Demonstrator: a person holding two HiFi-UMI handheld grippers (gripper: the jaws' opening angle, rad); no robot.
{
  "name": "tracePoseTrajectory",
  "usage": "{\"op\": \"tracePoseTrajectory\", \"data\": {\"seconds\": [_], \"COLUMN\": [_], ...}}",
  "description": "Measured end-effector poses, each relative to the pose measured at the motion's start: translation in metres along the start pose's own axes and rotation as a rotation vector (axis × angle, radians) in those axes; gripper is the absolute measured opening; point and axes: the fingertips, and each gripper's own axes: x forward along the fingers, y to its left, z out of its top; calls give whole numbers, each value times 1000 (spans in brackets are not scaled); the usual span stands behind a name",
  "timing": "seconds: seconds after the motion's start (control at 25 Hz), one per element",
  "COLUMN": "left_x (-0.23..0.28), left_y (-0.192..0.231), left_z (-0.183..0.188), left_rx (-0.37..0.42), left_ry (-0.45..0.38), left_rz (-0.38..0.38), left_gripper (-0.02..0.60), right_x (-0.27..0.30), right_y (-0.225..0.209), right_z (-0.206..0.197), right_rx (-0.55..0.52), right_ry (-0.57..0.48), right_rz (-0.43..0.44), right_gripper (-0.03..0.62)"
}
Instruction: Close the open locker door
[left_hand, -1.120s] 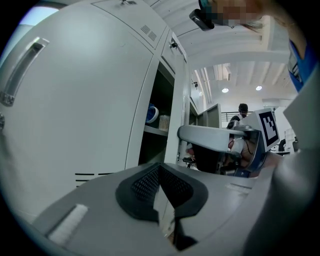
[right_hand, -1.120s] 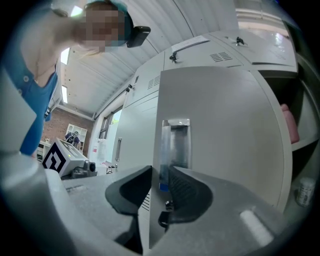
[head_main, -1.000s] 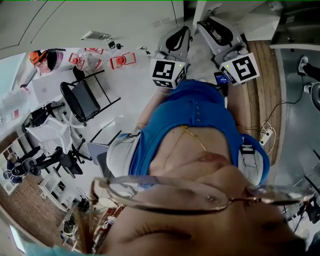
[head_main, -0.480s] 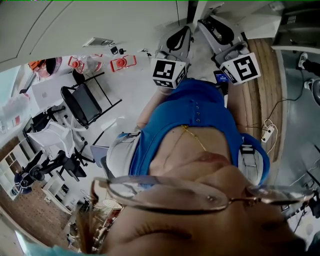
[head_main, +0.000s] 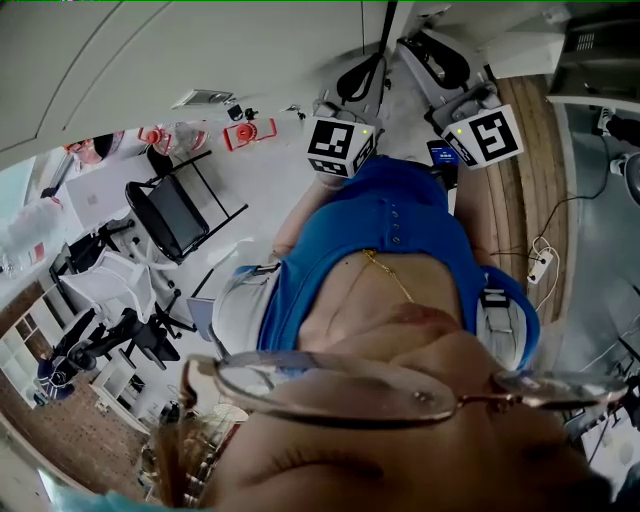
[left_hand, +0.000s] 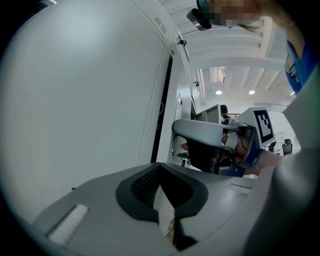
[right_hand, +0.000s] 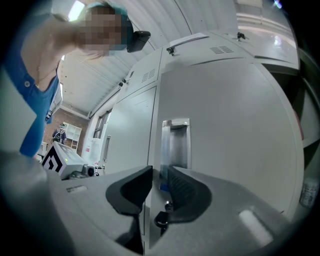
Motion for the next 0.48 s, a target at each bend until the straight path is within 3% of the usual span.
{"op": "tracePoseTrajectory", "data": {"seconds": [0.48], "left_x": [18], "left_y": [-7], "left_z": [-4], "left_rx": [5], "left_ry": [26], "left_rz": [-84], "left_gripper": [0], "right_x": [14], "right_y": [-8], "right_z": [-1], "right_rx": [-3], "right_ry": [-2], "right_rz": [-9], "right_gripper": [80]}}
